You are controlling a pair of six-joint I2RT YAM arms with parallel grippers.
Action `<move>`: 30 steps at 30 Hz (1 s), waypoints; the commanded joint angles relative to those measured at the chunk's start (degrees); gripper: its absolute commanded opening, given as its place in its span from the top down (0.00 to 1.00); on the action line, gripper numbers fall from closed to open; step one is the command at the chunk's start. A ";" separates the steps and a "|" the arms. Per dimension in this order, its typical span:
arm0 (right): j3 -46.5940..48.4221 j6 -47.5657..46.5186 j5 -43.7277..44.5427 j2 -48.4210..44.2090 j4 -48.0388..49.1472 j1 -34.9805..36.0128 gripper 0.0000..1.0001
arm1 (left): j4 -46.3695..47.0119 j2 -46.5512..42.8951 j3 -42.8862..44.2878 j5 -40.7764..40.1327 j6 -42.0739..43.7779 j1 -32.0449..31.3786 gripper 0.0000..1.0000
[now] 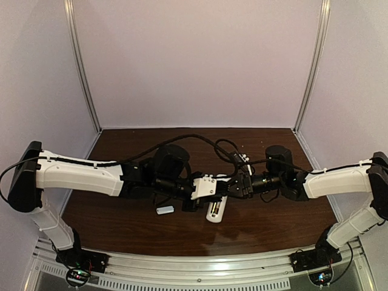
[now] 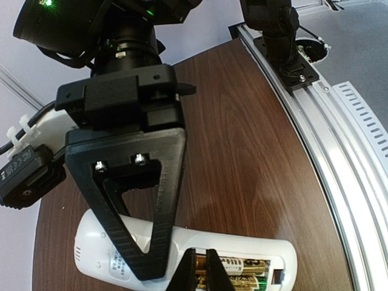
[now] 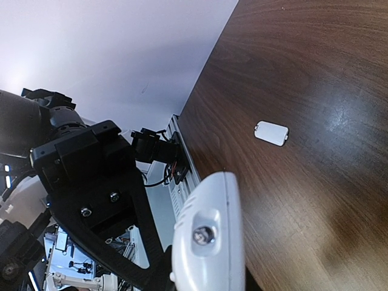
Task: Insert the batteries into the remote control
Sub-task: Load the battery into the battery compartment.
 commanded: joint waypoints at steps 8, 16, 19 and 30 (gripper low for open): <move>2.60 1.52 -2.49 -2.18 4.46 0.62 1.00 | -2.94 3.72 -1.75 -0.05 1.28 -1.26 0.95; 3.19 2.49 -3.22 -3.71 5.70 0.19 1.00 | -4.38 4.08 -3.45 -0.19 1.03 -1.27 0.95; 2.97 4.30 -3.97 -4.38 8.14 -0.15 1.00 | -4.26 4.14 -4.80 -0.44 1.56 -1.25 0.95; 0.79 6.39 -3.22 -3.03 11.17 -0.39 1.00 | -1.22 1.45 -4.22 -8.03 1.69 -1.44 0.84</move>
